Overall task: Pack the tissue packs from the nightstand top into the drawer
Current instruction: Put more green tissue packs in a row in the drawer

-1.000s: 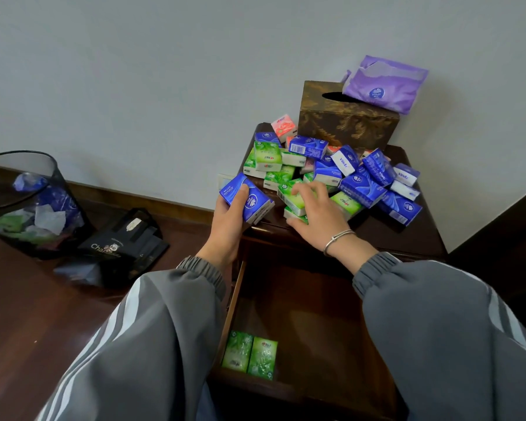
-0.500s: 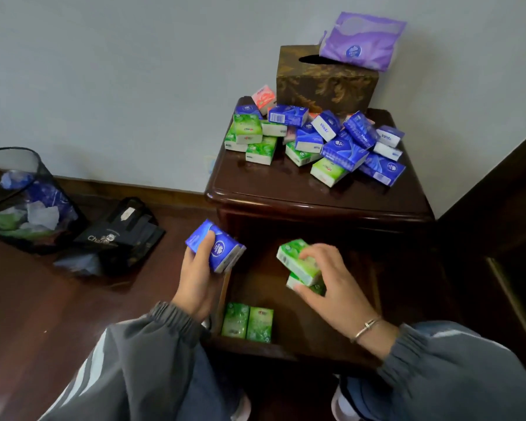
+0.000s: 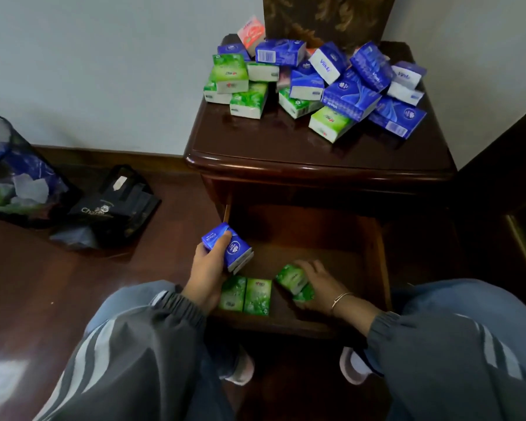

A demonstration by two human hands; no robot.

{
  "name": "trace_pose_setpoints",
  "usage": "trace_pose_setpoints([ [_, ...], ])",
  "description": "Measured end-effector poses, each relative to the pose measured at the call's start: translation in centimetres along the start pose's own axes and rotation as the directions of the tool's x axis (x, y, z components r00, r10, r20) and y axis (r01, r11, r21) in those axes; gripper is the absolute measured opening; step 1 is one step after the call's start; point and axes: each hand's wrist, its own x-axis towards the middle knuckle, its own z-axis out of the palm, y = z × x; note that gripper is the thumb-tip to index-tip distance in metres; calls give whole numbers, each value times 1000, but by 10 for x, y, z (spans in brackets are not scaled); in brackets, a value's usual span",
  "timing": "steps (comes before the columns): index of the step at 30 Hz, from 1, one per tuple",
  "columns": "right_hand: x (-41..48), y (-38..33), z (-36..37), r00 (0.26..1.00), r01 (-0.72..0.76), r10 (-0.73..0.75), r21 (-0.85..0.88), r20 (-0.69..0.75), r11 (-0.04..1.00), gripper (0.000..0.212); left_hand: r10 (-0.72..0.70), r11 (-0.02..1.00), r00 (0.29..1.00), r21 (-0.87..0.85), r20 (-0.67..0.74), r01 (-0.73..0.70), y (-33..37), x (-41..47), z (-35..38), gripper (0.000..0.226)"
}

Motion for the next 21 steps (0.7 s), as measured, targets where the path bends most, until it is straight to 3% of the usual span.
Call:
trace_pose_setpoints([
  [3,3,9,-12,993,-85,88,-41,84,996,108,2,1000,1000,-19,6,-1,7,5,-5,48],
  [7,1,16,-36,973,-185,201,-133,117,974,113,7,1000,1000,-14,17,-7,19,7,-9,43],
  [16,5,-7,-2,994,-84,76,-114,-72,990,86,-22,1000,999,14,23,22,31,-2,0,48],
  [19,6,-1,0,981,-194,194,-26,25,981,85,-36,999,999,15,24,36,33,-6,0,45],
  [21,10,6,-9,975,-207,211,-52,64,977,70,-44,999,999,21,19,43,34,-8,0,44],
])
